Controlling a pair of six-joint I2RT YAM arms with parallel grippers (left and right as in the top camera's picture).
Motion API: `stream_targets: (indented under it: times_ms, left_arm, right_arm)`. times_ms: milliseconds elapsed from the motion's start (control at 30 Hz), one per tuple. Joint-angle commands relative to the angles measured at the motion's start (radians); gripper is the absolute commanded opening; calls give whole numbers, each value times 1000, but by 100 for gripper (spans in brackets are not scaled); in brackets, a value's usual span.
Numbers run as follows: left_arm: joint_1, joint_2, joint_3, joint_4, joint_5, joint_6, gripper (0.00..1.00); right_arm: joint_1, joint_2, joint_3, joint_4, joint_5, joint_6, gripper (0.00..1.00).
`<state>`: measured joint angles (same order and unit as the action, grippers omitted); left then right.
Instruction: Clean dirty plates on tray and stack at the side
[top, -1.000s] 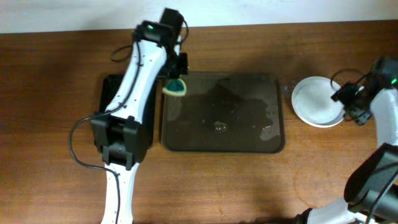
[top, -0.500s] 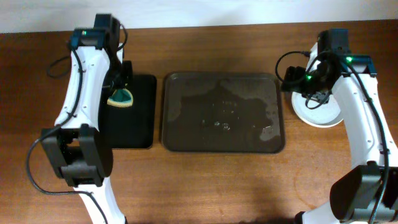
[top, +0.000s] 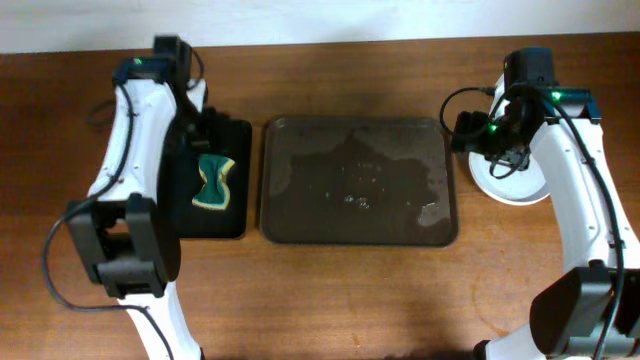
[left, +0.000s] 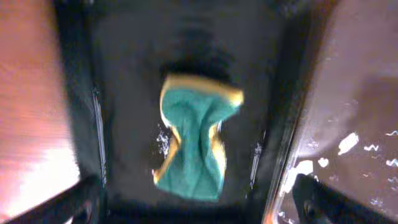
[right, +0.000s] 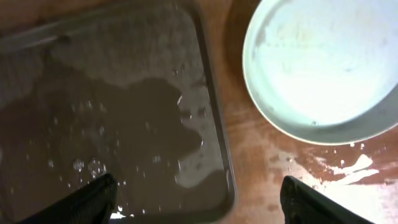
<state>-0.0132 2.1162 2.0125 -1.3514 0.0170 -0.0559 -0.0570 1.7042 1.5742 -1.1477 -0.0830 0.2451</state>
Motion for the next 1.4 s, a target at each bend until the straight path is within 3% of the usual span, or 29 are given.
stream_targets:
  times_ms: [0,133,167,267,433,567,667,767,867,967,1100,1367]
  left_arm:
    - [-25,-42,254,-131,77,4,100]
    - [-32,-43,274,-120,73,4,100]
    - [-32,-43,274,-120,73,4,100]
    - [-32,-43,274,-120,73,4,100]
    - [-32,-43,274,-120,73,4,100]
    - [-29,-43,274,-120,73,4,100]
    - [-30,-43,274,-120,73,4,100]
    - [-30,-43,274,-120,73,4,100]
    - [-30,-43,274,-120,73,4,100]
    - [-30,-43,274,-120,73,4,100]
    - [-30,-43,274,-120,73,4,100]
    - [-30,-43,274,-120,73,4,100]
  right_arm:
    - [5,-114,31,-45,3,-27,85]
    - [5,-414,31,-217,0,-30,85]
    - [5,-460,31,-251,-12,-27,99]
    - [5,-605,31,-275,-39,-28,99]
    - [5,-650,31,-320,-12,-32,99]
    - [5,-788,-150,-35,24,-92,99]
    - [5,-1068,-507,305,24,-100,99]
    - [5,-1327,-822,529,19,-99,99]
    - [14,-1530,-1110,731,24,-99,99]
    - [40,-1691,-1397,1038,40,-100,99]
    - [51,-1701,-1540,1150,52,-99,99]
    - [51,-1698,-1569,1070,61,-99,99]
